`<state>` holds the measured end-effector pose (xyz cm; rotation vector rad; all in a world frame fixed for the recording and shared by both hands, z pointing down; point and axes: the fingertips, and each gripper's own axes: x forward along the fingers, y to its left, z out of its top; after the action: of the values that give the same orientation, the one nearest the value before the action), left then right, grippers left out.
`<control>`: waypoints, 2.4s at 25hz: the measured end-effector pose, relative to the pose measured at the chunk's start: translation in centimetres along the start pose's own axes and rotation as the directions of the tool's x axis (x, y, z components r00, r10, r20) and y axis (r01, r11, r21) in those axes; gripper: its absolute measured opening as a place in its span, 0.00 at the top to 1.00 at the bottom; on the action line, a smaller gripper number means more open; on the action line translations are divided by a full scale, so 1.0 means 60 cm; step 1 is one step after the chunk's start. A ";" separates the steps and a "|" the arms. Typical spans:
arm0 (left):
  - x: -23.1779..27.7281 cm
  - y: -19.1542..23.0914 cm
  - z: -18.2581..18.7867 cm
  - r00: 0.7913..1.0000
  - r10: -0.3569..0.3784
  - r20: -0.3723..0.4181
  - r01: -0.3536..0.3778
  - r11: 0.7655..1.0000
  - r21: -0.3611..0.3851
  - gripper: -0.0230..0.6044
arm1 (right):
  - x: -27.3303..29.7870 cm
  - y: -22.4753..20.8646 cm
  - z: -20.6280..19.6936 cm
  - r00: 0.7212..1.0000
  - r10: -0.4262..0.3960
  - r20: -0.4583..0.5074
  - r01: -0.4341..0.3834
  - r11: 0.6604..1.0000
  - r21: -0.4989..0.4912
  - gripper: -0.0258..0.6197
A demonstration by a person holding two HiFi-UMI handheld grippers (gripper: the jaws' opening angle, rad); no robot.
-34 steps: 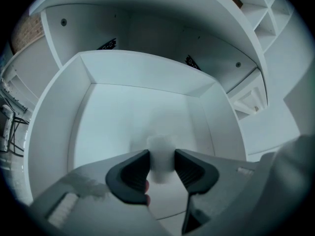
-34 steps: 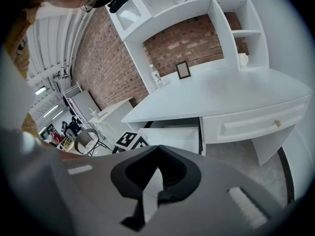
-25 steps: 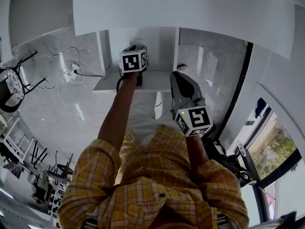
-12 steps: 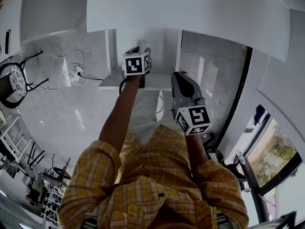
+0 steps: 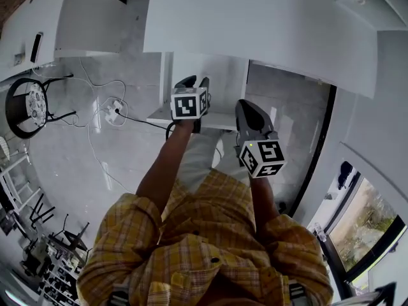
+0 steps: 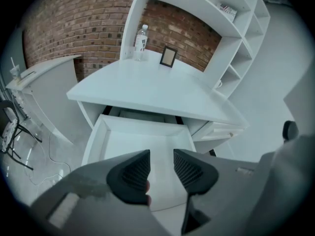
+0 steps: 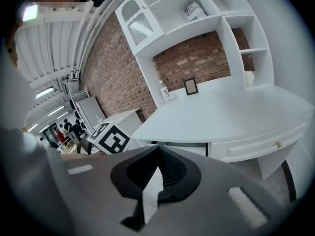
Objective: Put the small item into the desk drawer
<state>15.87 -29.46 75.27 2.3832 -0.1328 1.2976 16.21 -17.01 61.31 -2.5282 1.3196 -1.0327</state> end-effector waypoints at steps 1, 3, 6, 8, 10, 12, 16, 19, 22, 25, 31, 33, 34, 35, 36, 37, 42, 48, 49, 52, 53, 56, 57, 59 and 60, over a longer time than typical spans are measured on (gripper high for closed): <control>-0.014 -0.002 0.007 1.000 -0.004 0.015 0.003 1.000 0.001 0.71 | -0.002 0.006 0.008 1.000 0.002 0.005 -0.002 1.000 -0.004 0.96; -0.042 -0.008 0.015 0.999 -0.010 0.039 0.010 1.000 0.002 0.72 | -0.008 0.020 0.021 1.000 0.011 0.013 -0.011 1.000 -0.013 0.96; -0.077 -0.022 0.034 0.996 -0.017 0.086 0.016 1.000 0.011 0.76 | -0.015 0.032 0.043 0.999 0.030 0.029 -0.029 0.999 -0.041 0.96; -0.091 -0.031 0.047 0.992 -0.026 0.123 0.025 1.000 0.016 0.79 | -0.019 0.036 0.060 0.998 0.035 0.049 -0.032 0.997 -0.064 0.96; -0.111 -0.042 0.052 0.988 -0.037 0.152 0.033 0.999 0.027 0.79 | -0.030 0.042 0.071 0.997 0.038 0.063 -0.034 0.997 -0.072 0.96; -0.138 -0.055 0.052 0.984 -0.045 0.174 0.038 0.998 0.040 0.81 | -0.047 0.050 0.077 0.996 0.043 0.072 -0.038 0.997 -0.070 0.96; -0.188 -0.078 0.075 0.971 -0.055 0.232 0.041 0.997 0.066 0.89 | -0.067 0.060 0.107 0.994 0.054 0.099 -0.046 0.995 -0.085 0.96; -0.219 -0.091 0.101 0.959 -0.059 0.278 0.033 0.994 0.100 0.92 | -0.075 0.067 0.136 0.990 0.061 0.130 -0.048 0.993 -0.105 0.96; -0.257 -0.100 0.113 0.948 -0.055 0.313 0.016 0.992 0.128 0.95 | -0.092 0.079 0.158 0.985 0.068 0.160 -0.051 0.993 -0.109 0.96; -0.292 -0.113 0.130 0.934 -0.066 0.352 0.015 0.989 0.146 0.96 | -0.104 0.082 0.175 0.981 0.070 0.181 -0.050 0.992 -0.116 0.96; -0.363 -0.145 0.162 0.893 -0.099 0.440 0.011 0.980 0.197 0.96 | -0.126 0.102 0.210 0.971 0.088 0.222 -0.055 0.987 -0.148 0.96; -0.385 -0.157 0.167 0.878 -0.110 0.466 0.007 0.976 0.218 0.96 | -0.136 0.111 0.221 0.966 0.092 0.241 -0.053 0.985 -0.166 0.96; -0.396 -0.163 0.169 0.870 -0.116 0.479 0.004 0.974 0.228 0.96 | -0.141 0.115 0.228 0.964 0.093 0.251 -0.050 0.984 -0.173 0.96; -0.405 -0.169 0.173 0.862 -0.122 0.491 0.001 0.971 0.238 0.96 | -0.145 0.118 0.235 0.961 0.095 0.260 -0.049 0.983 -0.179 0.96; -0.413 -0.175 0.177 0.855 -0.126 0.503 -0.003 0.969 0.247 0.96 | -0.149 0.121 0.241 0.959 0.097 0.268 -0.048 0.982 -0.185 0.96; -0.421 -0.179 0.179 0.848 -0.130 0.513 -0.006 0.967 0.254 0.96 | -0.153 0.124 0.245 0.957 0.099 0.274 -0.047 0.980 -0.192 0.96; -0.451 -0.195 0.182 0.823 -0.150 0.548 -0.005 0.963 0.271 0.96 | -0.173 0.132 0.262 0.948 0.088 0.305 -0.022 0.977 -0.213 0.96; -0.477 -0.207 0.194 0.787 -0.169 0.593 -0.013 0.957 0.290 0.96 | -0.183 0.136 0.273 0.939 0.088 0.332 -0.011 0.974 -0.228 0.96; -0.480 -0.208 0.193 0.785 -0.169 0.596 -0.013 0.957 0.289 0.96 | -0.185 0.135 0.273 0.938 0.087 0.337 -0.008 0.973 -0.229 0.96; -0.487 -0.212 0.196 0.777 -0.171 0.606 -0.015 0.957 0.290 0.96 | -0.191 0.134 0.280 0.934 0.083 0.348 0.001 0.972 -0.235 0.96; -0.490 -0.214 0.199 0.774 -0.172 0.609 -0.017 0.956 0.292 0.96 | -0.192 0.134 0.283 0.933 0.083 0.350 0.001 0.972 -0.234 0.96; -0.494 -0.217 0.203 0.767 -0.177 0.616 -0.021 0.953 0.301 0.96 | -0.192 0.132 0.288 0.930 0.081 0.359 0.003 0.974 -0.229 0.96; -0.496 -0.218 0.203 0.765 -0.179 0.619 -0.023 0.952 0.304 0.96 | -0.193 0.133 0.288 0.928 0.082 0.362 0.004 0.974 -0.229 0.96; -0.500 -0.216 0.200 0.762 -0.182 0.622 -0.025 0.951 0.309 0.96 | -0.193 0.137 0.287 0.927 0.083 0.367 0.004 0.973 -0.229 0.96; -0.501 -0.215 0.199 0.761 -0.182 0.623 -0.027 0.950 0.310 0.96 | -0.193 0.139 0.287 0.926 0.083 0.368 0.003 0.973 -0.230 0.96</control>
<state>11.98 -26.07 40.85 2.9769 -0.0289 0.4113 16.52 -16.90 38.97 -2.6630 1.4292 -0.3711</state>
